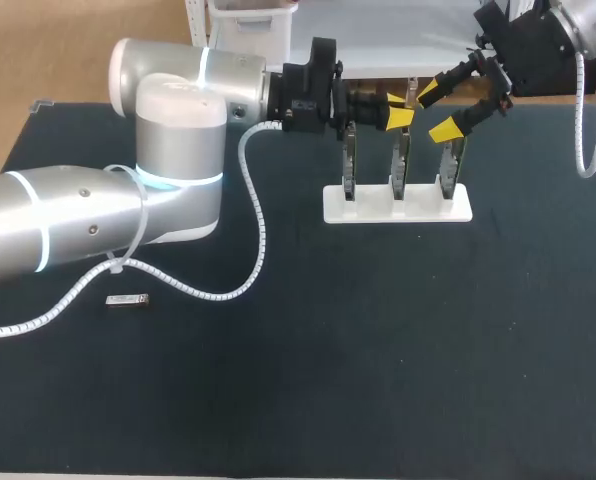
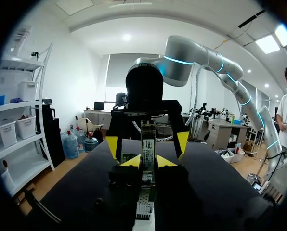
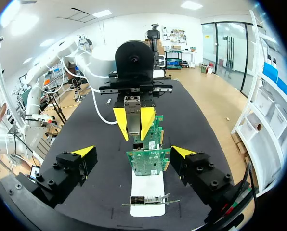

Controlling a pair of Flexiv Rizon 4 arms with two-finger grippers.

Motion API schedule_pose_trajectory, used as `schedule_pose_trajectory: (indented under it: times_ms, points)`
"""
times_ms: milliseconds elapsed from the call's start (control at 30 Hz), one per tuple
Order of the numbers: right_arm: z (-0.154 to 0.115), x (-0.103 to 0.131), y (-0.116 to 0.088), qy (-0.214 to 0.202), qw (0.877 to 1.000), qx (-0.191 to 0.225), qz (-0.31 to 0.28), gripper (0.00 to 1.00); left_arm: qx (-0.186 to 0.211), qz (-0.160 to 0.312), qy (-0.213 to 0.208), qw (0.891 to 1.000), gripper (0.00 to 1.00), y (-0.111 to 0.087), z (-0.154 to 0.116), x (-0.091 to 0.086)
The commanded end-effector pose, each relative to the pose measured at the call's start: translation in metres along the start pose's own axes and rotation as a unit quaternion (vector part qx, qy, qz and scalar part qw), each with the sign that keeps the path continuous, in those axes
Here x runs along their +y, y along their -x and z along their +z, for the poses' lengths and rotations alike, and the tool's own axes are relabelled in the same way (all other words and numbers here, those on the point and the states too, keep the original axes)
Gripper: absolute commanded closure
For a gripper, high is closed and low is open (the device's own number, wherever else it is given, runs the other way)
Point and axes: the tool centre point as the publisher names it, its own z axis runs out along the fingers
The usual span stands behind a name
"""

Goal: Pick up the optical module with the left hand, and insert it into the network port with the right hand.

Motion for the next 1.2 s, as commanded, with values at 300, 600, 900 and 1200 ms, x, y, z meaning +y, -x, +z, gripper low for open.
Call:
schedule_pose_trajectory:
  times_ms: [300, 600, 900, 1200]
  points:
    - [0.0003, 0.0002, 0.0003, -0.001, 1.0, 0.0, 0.0, 0.0, 0.002, -0.007, 0.004, 1.0, 1.0, -0.0017, 0.0013, -0.0015]
    - [0.0003, 0.0002, 0.0003, -0.001, 1.0, 0.0, 0.0, 0.0, 0.009, -0.012, 0.008, 1.0, 1.0, -0.0033, 0.0021, -0.0013]
    - [0.0003, 0.0002, 0.0003, -0.001, 1.0, 0.0, 0.0, 0.0, 0.012, -0.013, 0.009, 1.0, 1.0, -0.0042, 0.003, -0.0012]
    - [0.0003, 0.0002, 0.0003, -0.001, 1.0, 0.0, 0.0, 0.0, 0.012, -0.013, 0.009, 1.0, 1.0, -0.0042, 0.003, -0.0012]
